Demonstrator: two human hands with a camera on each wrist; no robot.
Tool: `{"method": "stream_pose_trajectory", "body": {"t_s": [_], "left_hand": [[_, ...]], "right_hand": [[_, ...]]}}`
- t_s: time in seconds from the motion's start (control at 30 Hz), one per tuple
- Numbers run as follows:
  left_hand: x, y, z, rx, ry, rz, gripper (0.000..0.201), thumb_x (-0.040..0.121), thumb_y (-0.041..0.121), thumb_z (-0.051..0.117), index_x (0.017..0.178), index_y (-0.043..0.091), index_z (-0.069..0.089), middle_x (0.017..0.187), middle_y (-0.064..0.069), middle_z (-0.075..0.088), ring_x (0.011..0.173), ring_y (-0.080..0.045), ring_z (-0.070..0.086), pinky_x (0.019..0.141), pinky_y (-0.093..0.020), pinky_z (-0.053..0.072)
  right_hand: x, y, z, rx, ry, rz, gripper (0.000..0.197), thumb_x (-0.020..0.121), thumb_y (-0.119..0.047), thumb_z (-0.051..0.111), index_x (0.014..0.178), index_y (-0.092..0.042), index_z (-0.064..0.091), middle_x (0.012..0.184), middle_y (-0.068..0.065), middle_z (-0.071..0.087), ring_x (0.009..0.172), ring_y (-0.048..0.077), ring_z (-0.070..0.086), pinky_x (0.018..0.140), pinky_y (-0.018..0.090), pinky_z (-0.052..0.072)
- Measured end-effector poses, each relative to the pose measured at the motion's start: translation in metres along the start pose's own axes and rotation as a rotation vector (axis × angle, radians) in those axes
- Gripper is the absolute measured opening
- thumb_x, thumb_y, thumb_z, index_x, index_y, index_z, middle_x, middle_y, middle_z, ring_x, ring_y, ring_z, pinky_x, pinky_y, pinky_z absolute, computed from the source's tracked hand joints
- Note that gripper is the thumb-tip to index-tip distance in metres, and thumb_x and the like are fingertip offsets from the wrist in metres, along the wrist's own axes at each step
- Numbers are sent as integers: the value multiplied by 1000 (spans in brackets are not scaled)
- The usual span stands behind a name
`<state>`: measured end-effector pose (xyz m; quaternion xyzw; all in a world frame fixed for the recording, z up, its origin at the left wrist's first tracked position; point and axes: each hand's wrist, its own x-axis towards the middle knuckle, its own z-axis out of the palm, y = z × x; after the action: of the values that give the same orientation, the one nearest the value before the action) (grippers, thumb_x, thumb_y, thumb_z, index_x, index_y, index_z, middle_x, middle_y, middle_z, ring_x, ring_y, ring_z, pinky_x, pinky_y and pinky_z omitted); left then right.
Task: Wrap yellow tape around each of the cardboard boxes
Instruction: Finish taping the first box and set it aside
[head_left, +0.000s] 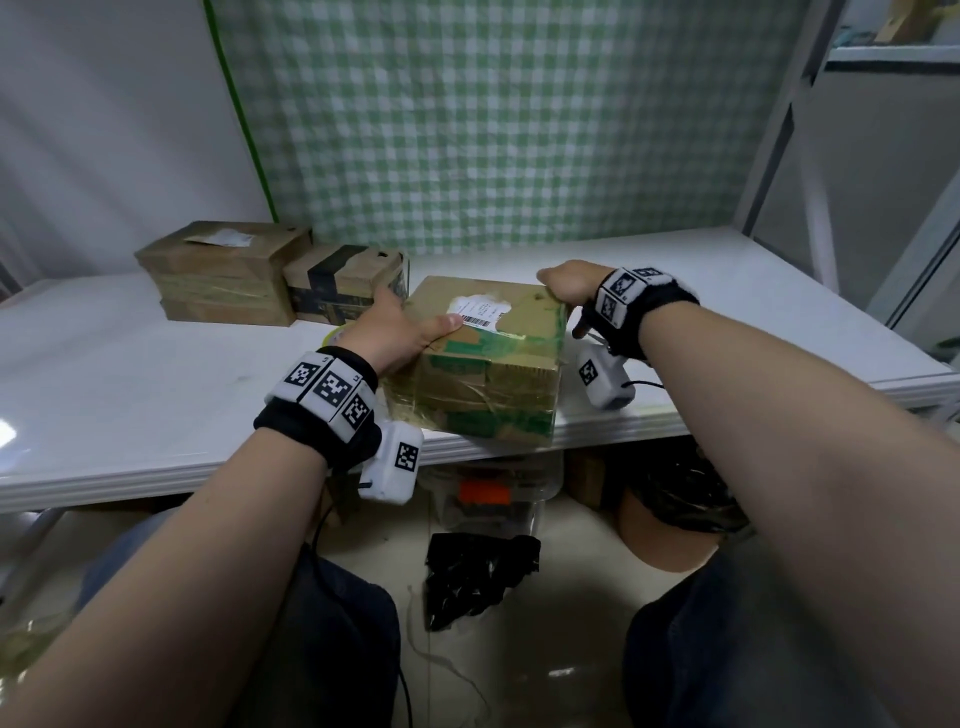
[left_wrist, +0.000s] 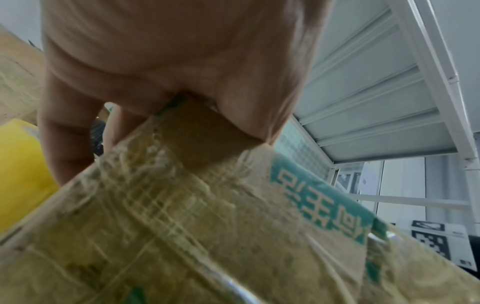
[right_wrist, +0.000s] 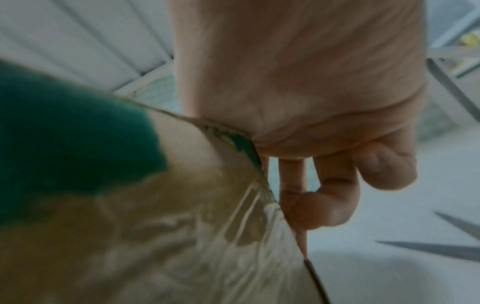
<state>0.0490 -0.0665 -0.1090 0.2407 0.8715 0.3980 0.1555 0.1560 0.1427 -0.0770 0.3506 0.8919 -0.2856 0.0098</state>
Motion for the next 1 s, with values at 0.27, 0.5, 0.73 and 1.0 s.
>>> {"method": "stream_pose_trajectory", "body": {"t_s": [0.27,0.5,0.73,1.0], "left_hand": [[5,-1,-1,-1,-23,-24,136,44,86,70,148,5,36,141,-13,57,121,-32,60,104,-49,50],[-8,16,-9,-165,158,117,64,96,52,56,150,21,39,134,4,56,113,-20,57,101,-37,46],[-17,24,-16,-385,245,117,66,85,78,49,113,19,47,119,-1,56,109,-19,56,96,-41,47],[-20,26,-14,-392,140,69,89,72,58,80,145,22,45,143,-5,50,121,-27,54,102,-49,50]], "right_hand": [[-25,24,11,496,-66,84,71,99,-70,31,119,-9,60,112,16,65,70,42,75,68,53,63],[-50,-5,-13,558,215,-140,50,105,-51,41,113,-6,62,114,7,70,74,30,75,59,39,64],[-76,-19,-22,247,350,-275,47,101,-49,54,89,-5,67,81,7,70,63,26,73,54,33,62],[-83,-28,-7,-193,373,-246,60,94,-66,51,127,-17,55,147,16,38,117,36,58,93,43,49]]}}
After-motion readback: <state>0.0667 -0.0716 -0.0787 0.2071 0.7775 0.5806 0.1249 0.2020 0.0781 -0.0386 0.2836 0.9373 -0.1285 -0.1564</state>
